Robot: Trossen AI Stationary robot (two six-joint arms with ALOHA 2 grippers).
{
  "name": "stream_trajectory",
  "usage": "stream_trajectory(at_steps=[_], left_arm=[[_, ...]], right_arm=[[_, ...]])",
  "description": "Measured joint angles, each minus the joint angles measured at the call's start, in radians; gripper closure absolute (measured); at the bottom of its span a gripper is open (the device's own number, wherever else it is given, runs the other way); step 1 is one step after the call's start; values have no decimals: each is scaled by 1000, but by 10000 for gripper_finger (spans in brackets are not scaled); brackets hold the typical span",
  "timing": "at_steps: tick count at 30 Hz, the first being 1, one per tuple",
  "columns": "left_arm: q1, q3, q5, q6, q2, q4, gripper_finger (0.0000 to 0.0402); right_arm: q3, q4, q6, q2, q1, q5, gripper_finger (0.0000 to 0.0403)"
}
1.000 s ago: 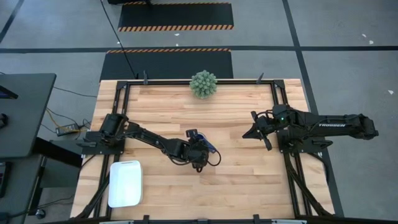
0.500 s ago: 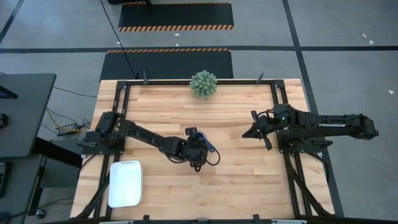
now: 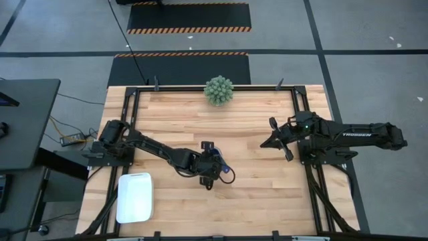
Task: Nest measuring cups in basket
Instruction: Put the nested measuring cups into the white bin
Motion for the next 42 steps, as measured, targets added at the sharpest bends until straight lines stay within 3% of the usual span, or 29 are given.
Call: stream_trajectory(at_steps=[7, 12, 22, 42], left_arm=[[-34, 0, -1, 87, 0, -7, 275], [-59, 0, 33, 88, 0, -8, 275], [-101, 0, 56, 79, -53, -61, 275], [-184, 0, 38, -174, -273, -371, 275]], right_arm=[[0, 7, -51, 2, 0, -209, 389], [0, 8, -21, 2, 0, -286, 389], [0, 6, -7, 2, 0, -288, 389], [0, 28, 68, 5, 27, -288, 389]])
